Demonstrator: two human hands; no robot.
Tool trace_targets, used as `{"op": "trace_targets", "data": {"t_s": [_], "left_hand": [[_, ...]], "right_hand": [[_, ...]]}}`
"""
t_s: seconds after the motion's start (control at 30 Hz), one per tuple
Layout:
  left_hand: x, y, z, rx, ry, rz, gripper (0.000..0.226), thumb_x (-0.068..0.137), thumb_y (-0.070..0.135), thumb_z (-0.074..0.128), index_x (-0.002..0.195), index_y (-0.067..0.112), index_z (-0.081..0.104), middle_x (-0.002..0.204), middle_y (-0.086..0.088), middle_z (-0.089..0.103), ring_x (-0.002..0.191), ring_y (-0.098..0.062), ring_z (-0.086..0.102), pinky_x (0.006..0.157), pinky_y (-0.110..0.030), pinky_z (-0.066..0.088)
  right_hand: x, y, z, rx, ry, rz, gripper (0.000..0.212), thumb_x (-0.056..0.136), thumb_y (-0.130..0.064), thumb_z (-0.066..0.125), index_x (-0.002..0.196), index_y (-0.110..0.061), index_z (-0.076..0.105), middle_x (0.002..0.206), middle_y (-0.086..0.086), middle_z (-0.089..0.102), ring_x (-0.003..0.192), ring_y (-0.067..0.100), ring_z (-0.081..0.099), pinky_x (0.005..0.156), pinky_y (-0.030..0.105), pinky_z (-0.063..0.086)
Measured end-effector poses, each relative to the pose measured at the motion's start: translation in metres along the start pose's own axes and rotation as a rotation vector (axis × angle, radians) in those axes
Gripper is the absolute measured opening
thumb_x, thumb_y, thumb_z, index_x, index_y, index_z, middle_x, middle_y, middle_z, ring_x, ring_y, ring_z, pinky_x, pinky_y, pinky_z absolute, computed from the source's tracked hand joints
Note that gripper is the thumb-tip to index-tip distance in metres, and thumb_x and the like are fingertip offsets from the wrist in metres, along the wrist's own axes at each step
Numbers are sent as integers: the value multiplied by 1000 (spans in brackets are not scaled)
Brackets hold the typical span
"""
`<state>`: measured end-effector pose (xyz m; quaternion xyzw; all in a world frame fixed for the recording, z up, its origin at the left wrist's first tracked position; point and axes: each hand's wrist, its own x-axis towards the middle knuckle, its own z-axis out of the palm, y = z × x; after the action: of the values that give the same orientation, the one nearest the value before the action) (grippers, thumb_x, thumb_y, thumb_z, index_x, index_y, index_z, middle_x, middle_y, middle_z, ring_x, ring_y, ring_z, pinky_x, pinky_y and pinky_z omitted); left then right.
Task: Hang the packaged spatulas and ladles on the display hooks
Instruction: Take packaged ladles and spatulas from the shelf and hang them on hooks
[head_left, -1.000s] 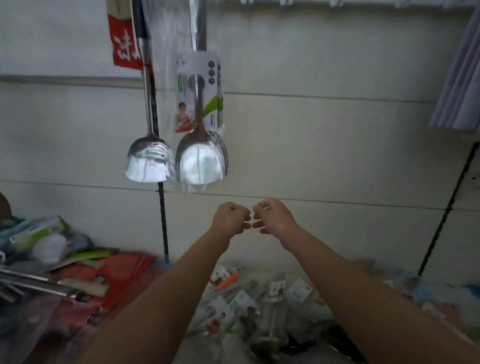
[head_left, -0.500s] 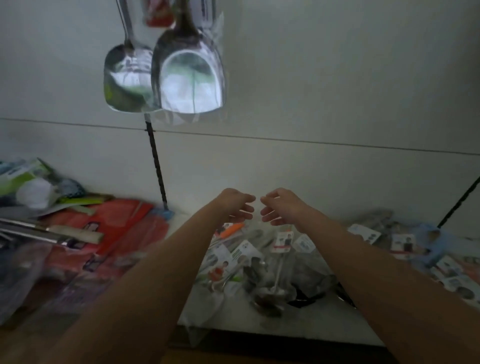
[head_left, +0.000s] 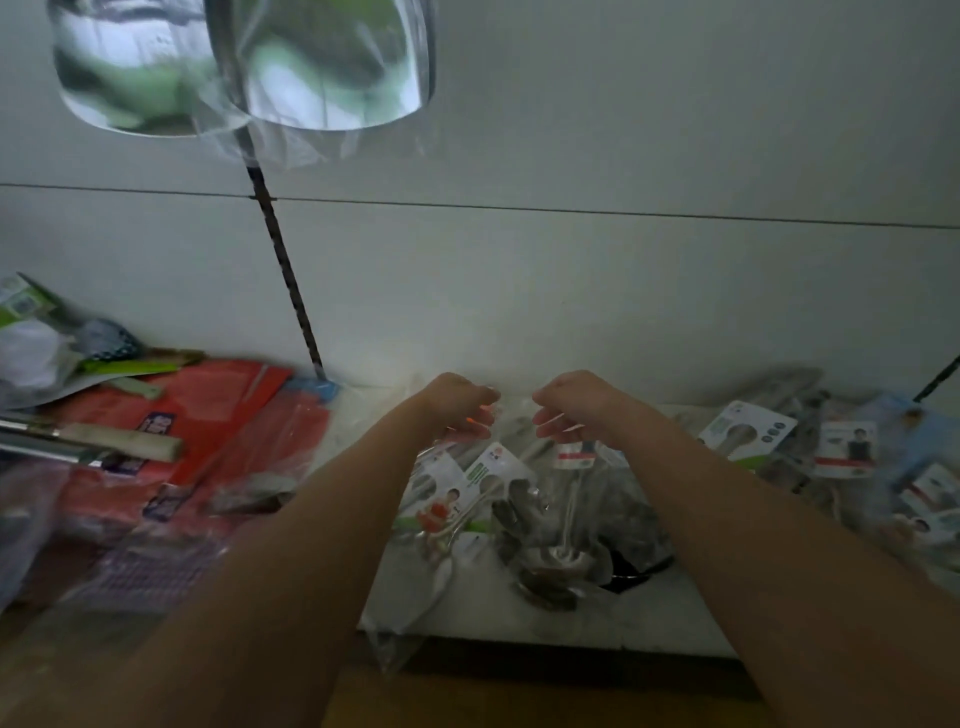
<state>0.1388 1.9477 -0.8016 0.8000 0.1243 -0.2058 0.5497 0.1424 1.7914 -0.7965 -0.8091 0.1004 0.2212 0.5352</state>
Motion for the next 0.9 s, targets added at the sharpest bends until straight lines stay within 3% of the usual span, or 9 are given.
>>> {"op": "trace_targets", "data": {"t_s": [0.13,0.23,0.4,0.47,0.57,0.63,0.73,0.83,0.9], "left_hand": [[10,-12,7,122,-19,-26,27,95,19,53,111,-2,58,97,-15,65,62,-14,58,49,-19,50],[19,-21,16,197,-46,-24,25,96,15,50,112,-2,56,81,-8,61,61,-13,55,48,-17,48],[36,-28,30,369,36,64,26,93,8,45,107,-8,60,103,-23,60,83,-28,53,72,-31,47],[40,-32,34,403,33,70,26,93,8,44,110,-7,58,109,-25,59,91,-32,55,76,-34,46],[50,-37,37,465,46,84,27,91,9,45,110,-4,59,116,-23,59,107,-36,56,92,-41,47],[54,-38,40,493,65,88,29,90,12,47,114,0,59,119,-19,60,108,-34,55,95,-43,47],[56,-37,46,584,113,73,33,89,20,51,117,4,55,126,-21,54,118,-36,48,99,-44,42],[57,-37,50,600,154,9,52,88,24,52,134,5,38,141,-27,29,129,-43,34,107,-47,35],[57,-38,47,552,176,19,62,86,22,54,140,4,28,143,-24,27,128,-42,35,105,-48,36]], "right_hand": [[16,12,11,70,-20,83,12,97,-10,48,86,-4,48,73,12,52,61,20,55,62,31,49],[26,21,16,74,-19,153,10,96,-12,51,91,-3,48,82,16,49,70,26,55,80,41,53],[40,33,19,36,35,222,23,96,-12,47,74,-5,46,69,11,39,57,20,42,51,29,42],[45,37,25,30,28,216,15,97,-9,43,98,-1,55,77,9,45,64,20,47,47,25,43],[58,43,38,62,35,206,39,96,-9,45,135,-5,41,92,8,47,74,18,48,60,25,44],[65,44,47,96,39,229,41,93,-6,49,133,-11,39,109,10,46,77,20,50,60,27,47],[75,42,52,223,126,247,57,88,1,51,139,-5,25,103,13,49,75,18,53,55,25,49],[78,46,52,287,284,262,65,80,-5,61,130,-5,20,119,21,52,95,29,59,73,38,55],[81,48,52,337,315,252,64,79,-10,66,128,-1,26,115,22,55,87,28,60,72,37,54]]}}
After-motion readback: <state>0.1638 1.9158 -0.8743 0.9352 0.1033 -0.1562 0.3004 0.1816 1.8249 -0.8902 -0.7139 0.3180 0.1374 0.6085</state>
